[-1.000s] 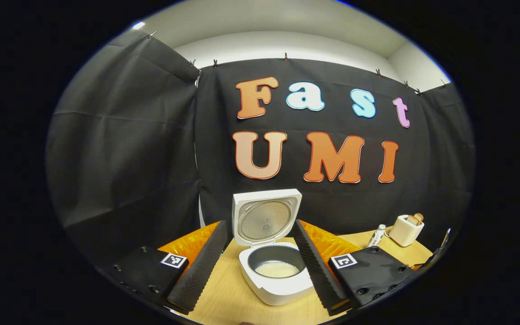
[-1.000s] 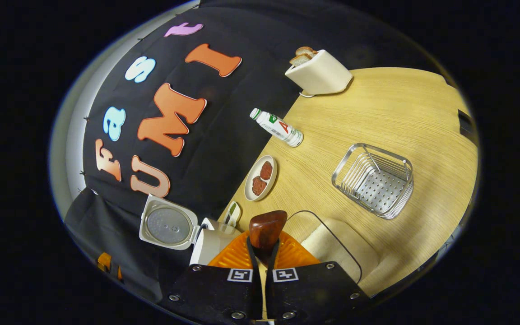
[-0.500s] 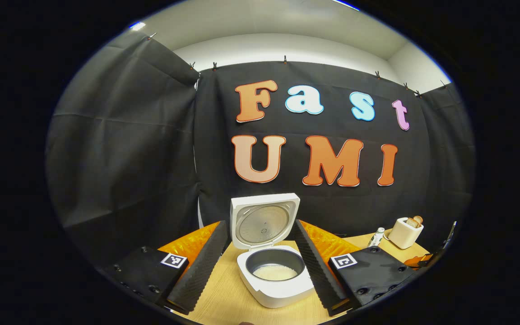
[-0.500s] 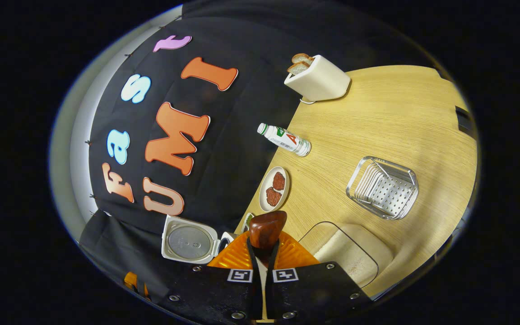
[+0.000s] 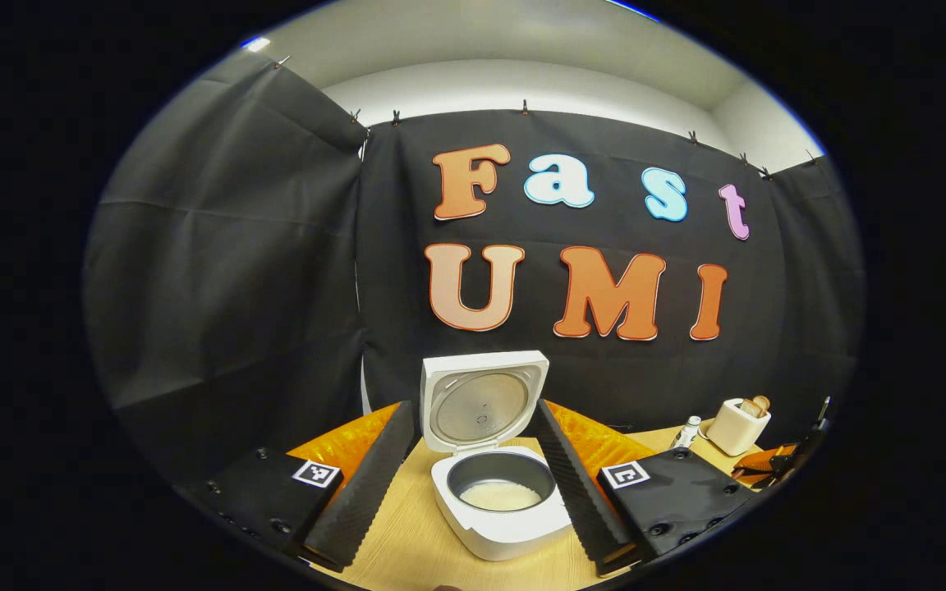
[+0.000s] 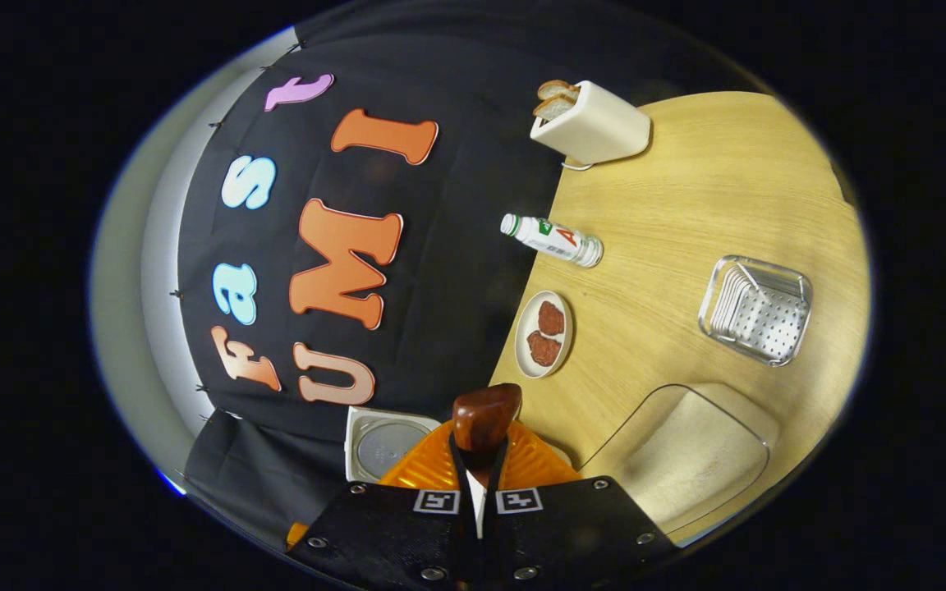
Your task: Close the left gripper, press the button to open the rice cooker; take a wooden spoon from the chopstick holder with the right hand, scoop a spoonful of rice and pour it into the rice cooker, then put the wooden spoon back into the chopstick holder.
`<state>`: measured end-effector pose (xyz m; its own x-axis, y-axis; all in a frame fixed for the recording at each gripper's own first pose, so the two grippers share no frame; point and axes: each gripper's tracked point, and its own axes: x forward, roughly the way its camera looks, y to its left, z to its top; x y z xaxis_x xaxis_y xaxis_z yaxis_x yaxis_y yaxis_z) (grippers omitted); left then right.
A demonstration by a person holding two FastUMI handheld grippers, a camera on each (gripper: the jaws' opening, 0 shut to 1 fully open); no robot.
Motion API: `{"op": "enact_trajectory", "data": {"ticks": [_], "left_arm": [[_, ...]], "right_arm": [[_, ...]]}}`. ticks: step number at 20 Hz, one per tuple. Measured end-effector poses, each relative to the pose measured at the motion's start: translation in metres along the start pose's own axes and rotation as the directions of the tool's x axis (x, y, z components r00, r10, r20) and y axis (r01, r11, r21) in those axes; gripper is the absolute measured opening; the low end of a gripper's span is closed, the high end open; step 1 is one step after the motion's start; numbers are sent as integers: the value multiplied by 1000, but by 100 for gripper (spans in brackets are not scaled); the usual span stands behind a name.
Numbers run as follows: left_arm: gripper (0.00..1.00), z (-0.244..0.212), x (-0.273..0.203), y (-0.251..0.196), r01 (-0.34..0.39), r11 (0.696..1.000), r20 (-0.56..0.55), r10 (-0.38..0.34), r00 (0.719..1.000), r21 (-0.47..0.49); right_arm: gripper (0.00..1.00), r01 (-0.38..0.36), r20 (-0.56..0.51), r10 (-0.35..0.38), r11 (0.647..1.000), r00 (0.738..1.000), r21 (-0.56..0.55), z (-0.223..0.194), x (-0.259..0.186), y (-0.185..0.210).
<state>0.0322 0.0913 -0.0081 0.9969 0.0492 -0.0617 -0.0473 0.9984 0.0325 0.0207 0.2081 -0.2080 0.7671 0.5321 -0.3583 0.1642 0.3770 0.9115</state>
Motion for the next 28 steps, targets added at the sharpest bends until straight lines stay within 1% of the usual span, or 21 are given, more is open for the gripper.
{"op": "enact_trajectory", "data": {"ticks": [6, 12, 18, 22, 25, 28], "left_arm": [[100, -6, 5, 6, -4, 1000, -12, 4, 1000, -10], [100, -13, 11, 17, -25, 1000, -25, 24, 999, -13], [100, -20, 20, 31, -46, 999, -37, 46, 998, -16], [100, -24, 26, 40, -62, 998, -45, 61, 997, -19], [100, -24, 29, 52, -88, 996, -46, 88, 995, -9], [100, -29, 33, 62, -111, 994, -54, 110, 992, -12]], "right_arm": [[2, -35, -30, 35, 999, 999, 3, -13, 29, 37], [2, -57, -63, 58, 998, 996, 32, -29, 57, 64], [2, -73, -76, 74, 997, 994, 16, -42, 96, 97], [2, -80, -92, 77, 997, 993, -24, -55, 128, 117], [2, -85, -121, 78, 995, 990, -51, -71, 154, 126], [2, -69, -121, 55, 991, 991, -116, -84, 179, 128]]}}
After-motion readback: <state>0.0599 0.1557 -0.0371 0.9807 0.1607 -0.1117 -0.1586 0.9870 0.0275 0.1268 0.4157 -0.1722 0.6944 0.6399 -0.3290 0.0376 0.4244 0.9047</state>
